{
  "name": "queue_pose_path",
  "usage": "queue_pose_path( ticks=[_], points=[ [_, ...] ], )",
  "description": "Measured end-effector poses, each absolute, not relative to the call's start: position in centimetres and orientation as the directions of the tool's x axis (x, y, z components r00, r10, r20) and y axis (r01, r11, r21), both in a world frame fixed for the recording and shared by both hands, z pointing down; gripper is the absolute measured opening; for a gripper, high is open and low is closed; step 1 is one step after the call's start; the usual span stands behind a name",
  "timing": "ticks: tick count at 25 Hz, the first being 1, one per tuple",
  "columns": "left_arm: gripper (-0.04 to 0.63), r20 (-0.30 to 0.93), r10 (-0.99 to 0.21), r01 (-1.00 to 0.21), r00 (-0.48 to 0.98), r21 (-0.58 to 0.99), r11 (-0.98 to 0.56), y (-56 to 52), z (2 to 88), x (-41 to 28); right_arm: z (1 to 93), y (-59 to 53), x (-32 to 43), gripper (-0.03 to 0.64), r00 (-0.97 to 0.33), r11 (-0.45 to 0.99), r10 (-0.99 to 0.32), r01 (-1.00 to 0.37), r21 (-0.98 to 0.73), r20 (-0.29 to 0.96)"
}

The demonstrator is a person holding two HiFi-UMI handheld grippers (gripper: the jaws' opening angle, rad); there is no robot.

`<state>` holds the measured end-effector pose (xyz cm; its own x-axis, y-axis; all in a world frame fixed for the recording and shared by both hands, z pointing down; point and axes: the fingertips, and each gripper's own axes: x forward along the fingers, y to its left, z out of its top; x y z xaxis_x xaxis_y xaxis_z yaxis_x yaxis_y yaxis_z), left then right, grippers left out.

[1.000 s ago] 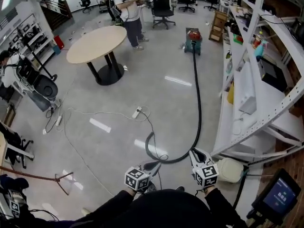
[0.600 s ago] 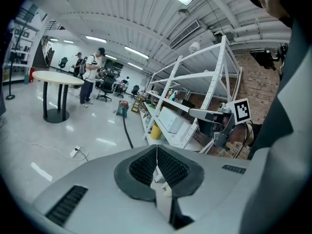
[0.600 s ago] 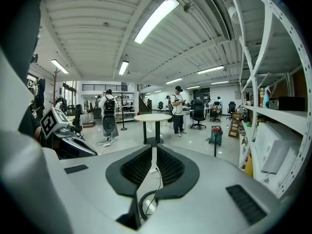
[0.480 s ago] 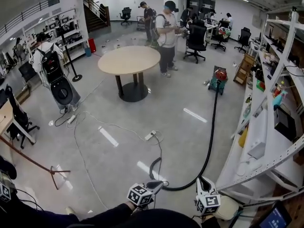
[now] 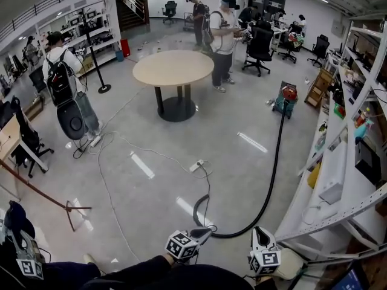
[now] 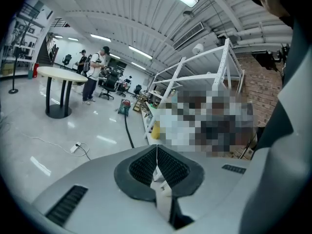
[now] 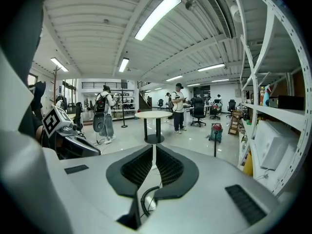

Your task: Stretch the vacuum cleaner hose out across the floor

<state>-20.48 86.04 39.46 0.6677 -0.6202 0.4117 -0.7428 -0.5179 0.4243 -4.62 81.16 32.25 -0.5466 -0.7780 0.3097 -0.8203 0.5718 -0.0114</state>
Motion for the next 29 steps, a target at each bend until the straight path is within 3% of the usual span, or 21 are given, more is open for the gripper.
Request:
queue_pose_path(
  ticks=[29],
  points=[
    [0.020, 0.425, -0.616, -0.746, 0.663, 0.451, -0.491, 86.7, 41.0, -25.4, 33.6, 82.4, -9.7, 0.018, -0.535, 0.568, -0.764, -0.823, -0.018, 0.359]
  ],
)
